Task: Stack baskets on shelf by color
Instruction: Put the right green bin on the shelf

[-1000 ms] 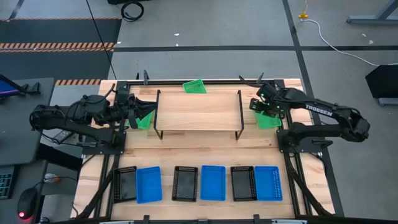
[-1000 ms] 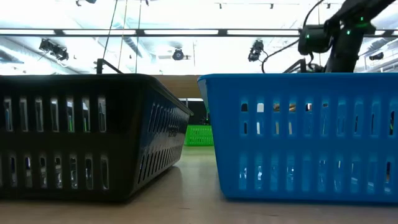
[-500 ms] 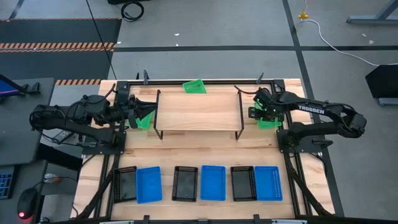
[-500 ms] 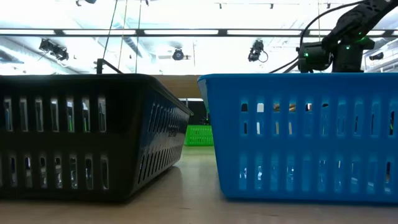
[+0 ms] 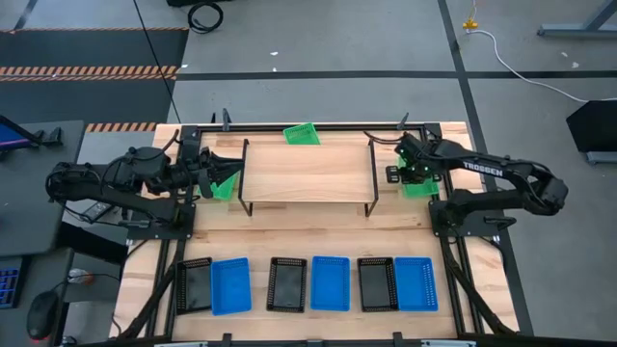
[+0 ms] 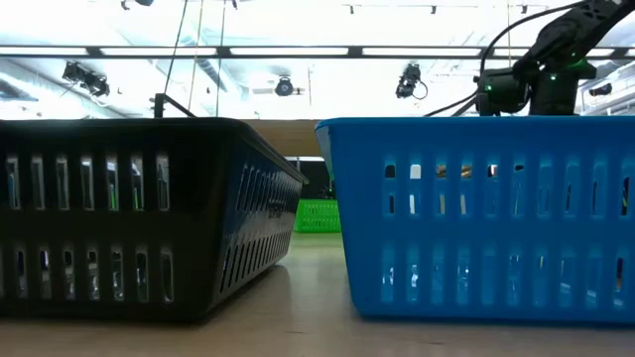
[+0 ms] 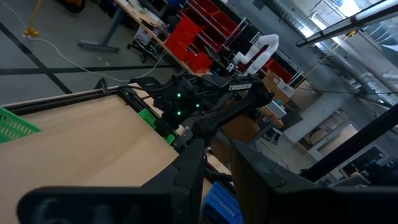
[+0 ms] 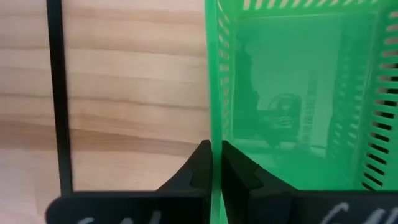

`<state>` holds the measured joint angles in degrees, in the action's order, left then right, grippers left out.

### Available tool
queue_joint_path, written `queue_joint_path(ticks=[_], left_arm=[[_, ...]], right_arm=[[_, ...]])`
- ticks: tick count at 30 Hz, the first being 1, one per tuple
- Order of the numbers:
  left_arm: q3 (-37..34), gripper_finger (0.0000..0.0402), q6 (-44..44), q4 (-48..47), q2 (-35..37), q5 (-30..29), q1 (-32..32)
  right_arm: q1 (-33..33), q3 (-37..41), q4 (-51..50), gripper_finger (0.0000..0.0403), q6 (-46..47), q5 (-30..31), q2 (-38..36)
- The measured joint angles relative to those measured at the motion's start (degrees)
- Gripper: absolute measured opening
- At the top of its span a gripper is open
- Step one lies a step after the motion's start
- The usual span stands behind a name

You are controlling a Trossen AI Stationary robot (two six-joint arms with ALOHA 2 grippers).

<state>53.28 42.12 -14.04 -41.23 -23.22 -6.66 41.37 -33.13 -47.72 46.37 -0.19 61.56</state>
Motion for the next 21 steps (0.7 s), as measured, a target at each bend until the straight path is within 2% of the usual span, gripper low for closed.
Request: queue_joint_path(ticks=[4, 8, 14, 18, 21], left_arm=[[0.0, 0.0082, 0.5, 0.0, 0.0, 0.0, 0.0], [0.0, 0.008, 0.3, 0.0, 0.0, 0.0, 0.0], [0.0, 0.008, 0.1, 0.0, 0.0, 0.0, 0.0], [0.0, 0.008, -1.3, 0.0, 0.0, 0.0, 0.0], [0.0, 0.008, -1.4, 0.0, 0.0, 0.0, 0.0]], right_arm=[[0.9, -4.5, 0.2, 0.0017, -2.7, -1.1, -1.2], [0.9, -12.2, -1.7, 0.0017, -6.0, -0.9, -1.5], [0.9, -26.1, -10.2, 0.0016, -13.8, 4.0, -0.9], [0.5, -34.4, -11.2, 0.0016, -20.9, 2.6, 0.8], [-0.8, -39.9, -12.2, 0.0016, -21.5, 1.1, 2.9]])
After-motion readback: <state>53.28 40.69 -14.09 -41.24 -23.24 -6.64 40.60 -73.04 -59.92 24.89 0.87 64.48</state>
